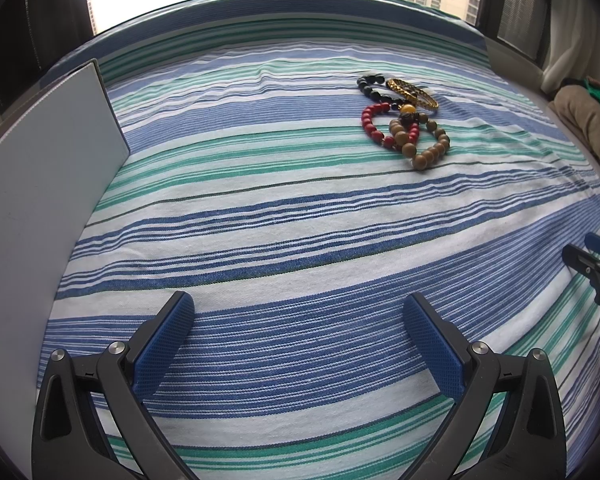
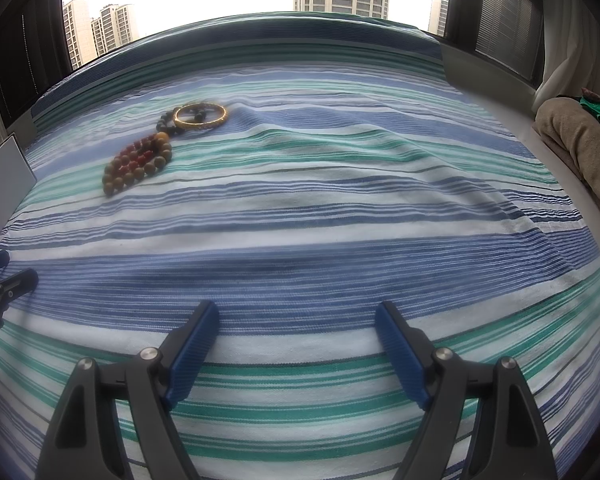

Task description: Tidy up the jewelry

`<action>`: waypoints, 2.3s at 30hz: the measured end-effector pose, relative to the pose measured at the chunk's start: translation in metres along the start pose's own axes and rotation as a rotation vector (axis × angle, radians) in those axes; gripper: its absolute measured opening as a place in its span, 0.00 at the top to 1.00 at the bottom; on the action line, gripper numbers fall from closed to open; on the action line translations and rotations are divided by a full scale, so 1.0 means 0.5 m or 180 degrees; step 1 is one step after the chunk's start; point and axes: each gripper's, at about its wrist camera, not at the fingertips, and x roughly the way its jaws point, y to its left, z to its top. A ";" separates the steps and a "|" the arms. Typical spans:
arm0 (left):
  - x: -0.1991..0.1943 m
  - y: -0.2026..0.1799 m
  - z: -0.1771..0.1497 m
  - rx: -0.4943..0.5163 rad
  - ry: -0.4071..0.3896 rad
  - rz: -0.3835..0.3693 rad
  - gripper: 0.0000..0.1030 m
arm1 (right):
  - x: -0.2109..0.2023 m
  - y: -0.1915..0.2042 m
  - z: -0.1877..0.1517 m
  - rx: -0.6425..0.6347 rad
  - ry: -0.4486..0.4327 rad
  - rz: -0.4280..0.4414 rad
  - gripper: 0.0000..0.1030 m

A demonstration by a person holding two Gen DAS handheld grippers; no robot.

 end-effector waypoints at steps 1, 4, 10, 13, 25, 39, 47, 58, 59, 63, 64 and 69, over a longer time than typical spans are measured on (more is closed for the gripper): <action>0.000 0.000 0.000 -0.0001 0.0000 0.0001 0.00 | 0.000 0.000 0.000 0.0000 0.0000 0.0001 0.20; 0.000 -0.003 0.004 -0.0025 0.0175 0.0018 0.01 | 0.000 0.000 0.000 0.0000 0.0000 0.0001 0.20; -0.074 -0.026 0.090 -0.0247 0.0383 -0.0708 0.01 | 0.000 0.001 0.000 0.0000 0.0000 -0.0001 0.20; -0.101 -0.072 0.154 -0.0122 0.0310 -0.0899 0.01 | 0.000 0.000 0.000 0.0001 0.0000 0.0000 0.20; 0.115 -0.183 0.296 0.0655 0.0583 -0.0491 0.43 | 0.000 0.000 0.000 0.0001 0.0000 0.0001 0.20; 0.178 -0.198 0.299 0.0857 0.0414 -0.0614 0.61 | -0.001 0.000 0.000 0.0003 0.0001 0.0001 0.20; 0.139 -0.147 0.302 0.0471 0.0259 -0.0899 0.88 | -0.001 0.000 0.000 0.0003 0.0001 0.0002 0.20; -0.091 -0.041 0.229 -0.0141 -0.0196 -0.1145 0.88 | -0.001 0.000 0.000 0.0004 0.0001 0.0003 0.20; -0.113 -0.027 0.214 -0.0176 -0.0221 -0.1123 0.88 | -0.001 0.000 0.000 0.0005 0.0001 0.0007 0.19; -0.176 0.022 0.151 -0.0287 -0.0229 -0.0933 0.88 | -0.001 0.010 0.004 -0.0118 0.0154 0.0084 0.14; -0.190 0.034 0.134 -0.0291 -0.0248 -0.0876 0.88 | -0.002 0.014 0.013 -0.0149 0.0365 0.0189 0.14; -0.241 0.080 0.059 -0.0355 -0.0327 -0.0781 0.88 | -0.052 0.026 0.145 0.0116 0.0575 0.1093 0.15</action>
